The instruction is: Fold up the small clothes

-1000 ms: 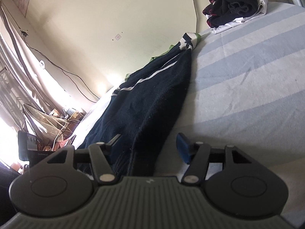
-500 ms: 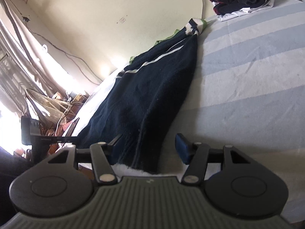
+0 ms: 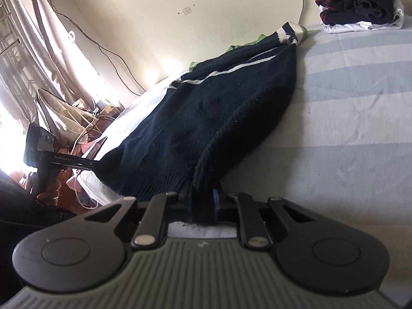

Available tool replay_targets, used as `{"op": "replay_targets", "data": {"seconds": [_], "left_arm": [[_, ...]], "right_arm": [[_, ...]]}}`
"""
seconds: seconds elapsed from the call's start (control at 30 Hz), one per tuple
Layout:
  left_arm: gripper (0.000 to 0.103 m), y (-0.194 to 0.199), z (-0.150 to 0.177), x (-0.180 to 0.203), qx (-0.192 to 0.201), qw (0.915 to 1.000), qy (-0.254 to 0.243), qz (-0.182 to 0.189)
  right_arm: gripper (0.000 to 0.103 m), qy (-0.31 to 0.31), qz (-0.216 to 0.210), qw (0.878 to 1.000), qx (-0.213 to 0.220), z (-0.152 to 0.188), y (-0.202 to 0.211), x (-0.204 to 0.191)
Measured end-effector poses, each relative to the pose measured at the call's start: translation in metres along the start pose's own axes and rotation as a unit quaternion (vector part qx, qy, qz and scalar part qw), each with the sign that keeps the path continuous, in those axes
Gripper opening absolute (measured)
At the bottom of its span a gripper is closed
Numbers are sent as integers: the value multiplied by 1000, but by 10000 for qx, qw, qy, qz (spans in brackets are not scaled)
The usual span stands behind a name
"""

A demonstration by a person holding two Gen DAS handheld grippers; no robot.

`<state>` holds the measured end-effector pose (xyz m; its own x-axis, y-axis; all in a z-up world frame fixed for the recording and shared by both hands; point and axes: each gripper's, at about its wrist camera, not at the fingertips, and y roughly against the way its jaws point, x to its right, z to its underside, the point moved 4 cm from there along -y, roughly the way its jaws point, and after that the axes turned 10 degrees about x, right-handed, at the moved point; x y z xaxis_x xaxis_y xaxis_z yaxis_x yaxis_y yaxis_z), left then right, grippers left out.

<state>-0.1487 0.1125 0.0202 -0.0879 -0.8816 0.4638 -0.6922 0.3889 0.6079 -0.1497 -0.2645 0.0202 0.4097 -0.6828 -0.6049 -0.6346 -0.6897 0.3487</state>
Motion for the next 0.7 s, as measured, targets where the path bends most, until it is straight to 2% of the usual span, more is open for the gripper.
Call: {"op": "replay_targets", "data": {"seconds": [0.47,0.7], "left_arm": [[18,-2,-18,-3,295,9991,232,200],[21,-23,-39,-7,614,9972,426,98]], "right_arm": [[17,-258,-269,9974,619,-26,-2,0],[17,-438,-9,9955,838,-32,-21,10]]}}
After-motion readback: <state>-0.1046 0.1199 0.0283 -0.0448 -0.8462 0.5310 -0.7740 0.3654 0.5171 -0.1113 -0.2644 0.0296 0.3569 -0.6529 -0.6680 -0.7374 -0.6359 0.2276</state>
